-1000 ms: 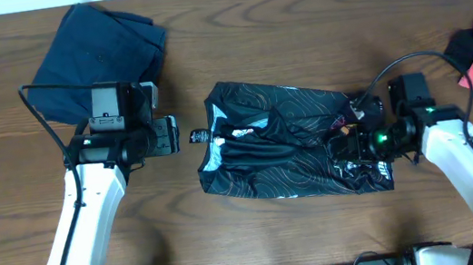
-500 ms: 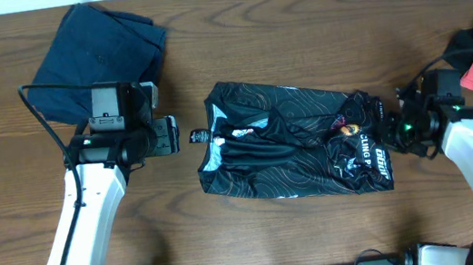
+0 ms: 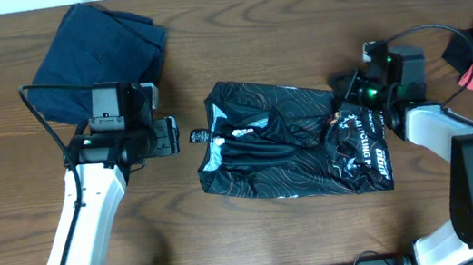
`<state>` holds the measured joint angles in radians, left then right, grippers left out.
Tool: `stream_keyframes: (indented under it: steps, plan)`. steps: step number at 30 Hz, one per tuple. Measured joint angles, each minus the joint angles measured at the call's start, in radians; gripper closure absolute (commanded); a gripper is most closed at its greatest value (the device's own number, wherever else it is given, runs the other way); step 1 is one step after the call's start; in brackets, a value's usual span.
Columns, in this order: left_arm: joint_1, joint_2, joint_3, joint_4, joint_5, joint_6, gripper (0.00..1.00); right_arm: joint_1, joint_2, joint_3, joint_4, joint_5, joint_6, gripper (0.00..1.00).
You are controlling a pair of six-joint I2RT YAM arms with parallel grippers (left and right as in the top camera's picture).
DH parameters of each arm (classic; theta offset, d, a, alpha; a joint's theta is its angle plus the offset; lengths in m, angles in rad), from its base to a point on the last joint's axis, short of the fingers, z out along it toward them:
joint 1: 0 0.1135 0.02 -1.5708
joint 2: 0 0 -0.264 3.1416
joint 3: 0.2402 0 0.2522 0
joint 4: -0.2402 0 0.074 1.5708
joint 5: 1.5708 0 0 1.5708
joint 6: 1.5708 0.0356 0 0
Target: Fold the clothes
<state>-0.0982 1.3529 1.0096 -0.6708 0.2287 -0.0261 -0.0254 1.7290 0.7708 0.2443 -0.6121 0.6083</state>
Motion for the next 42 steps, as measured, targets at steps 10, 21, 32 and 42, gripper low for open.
stream_keyframes:
  steps: [10, 21, 32, 42]
  plan:
    - [0.000, 0.000, 0.000, 0.002, 0.000, 0.000, 0.32, -0.147, -0.174, 0.019, -0.439, -0.043, -0.072, 0.99]
    - [0.000, 0.000, 0.000, 0.012, 0.000, 0.000, 0.33, -0.073, -0.148, -0.023, -0.568, 0.156, -0.160, 0.99]
    - [0.000, 0.000, 0.000, 0.015, 0.000, 0.000, 0.32, 0.063, 0.008, -0.047, 0.005, 0.121, -0.012, 0.99]
    - [0.000, 0.000, 0.000, 0.020, 0.000, 0.000, 0.33, -0.038, -0.232, 0.015, -0.786, 0.084, -0.242, 0.68]
